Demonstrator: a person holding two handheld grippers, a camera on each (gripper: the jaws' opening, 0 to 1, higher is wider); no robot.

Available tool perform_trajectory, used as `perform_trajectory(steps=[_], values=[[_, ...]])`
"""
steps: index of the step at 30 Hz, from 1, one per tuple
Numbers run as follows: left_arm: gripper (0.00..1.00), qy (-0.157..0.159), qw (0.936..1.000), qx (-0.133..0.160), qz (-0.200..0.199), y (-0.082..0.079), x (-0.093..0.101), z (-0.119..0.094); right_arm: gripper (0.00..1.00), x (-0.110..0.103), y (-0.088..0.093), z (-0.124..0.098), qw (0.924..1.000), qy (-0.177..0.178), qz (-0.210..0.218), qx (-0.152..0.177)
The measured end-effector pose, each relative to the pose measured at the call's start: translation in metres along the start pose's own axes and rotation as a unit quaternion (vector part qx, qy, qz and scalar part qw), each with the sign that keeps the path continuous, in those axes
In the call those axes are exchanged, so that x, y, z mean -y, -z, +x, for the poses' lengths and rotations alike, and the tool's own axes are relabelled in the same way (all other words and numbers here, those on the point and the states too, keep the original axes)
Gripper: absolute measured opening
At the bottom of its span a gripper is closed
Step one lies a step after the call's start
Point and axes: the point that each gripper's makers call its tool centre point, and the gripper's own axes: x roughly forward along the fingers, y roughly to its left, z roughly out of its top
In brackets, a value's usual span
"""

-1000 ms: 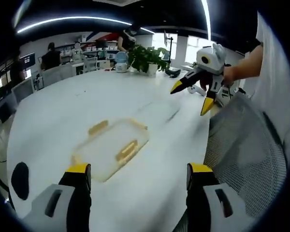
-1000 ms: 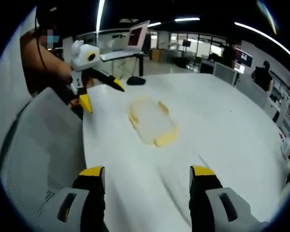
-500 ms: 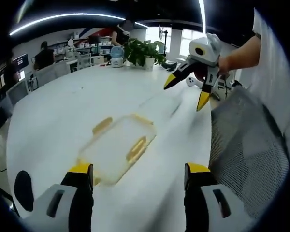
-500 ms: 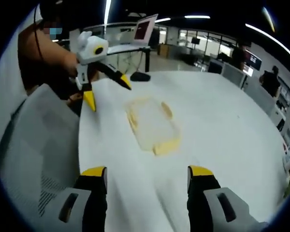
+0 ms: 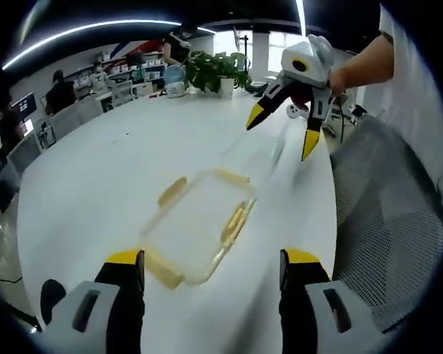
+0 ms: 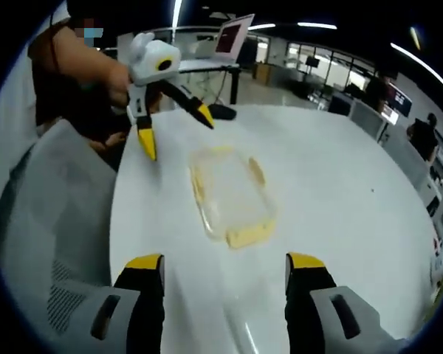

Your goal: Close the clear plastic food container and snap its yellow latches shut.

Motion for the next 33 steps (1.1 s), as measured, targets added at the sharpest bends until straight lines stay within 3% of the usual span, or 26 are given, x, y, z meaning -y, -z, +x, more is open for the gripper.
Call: perform_trajectory(steps=[33], values=[[0.7, 0.028, 0.9961, -0.054, 0.063, 0.016, -0.03, 0.011, 0.62, 0.015, -0.006, 0.033, 0.9978, -0.041, -0.038, -0.035]])
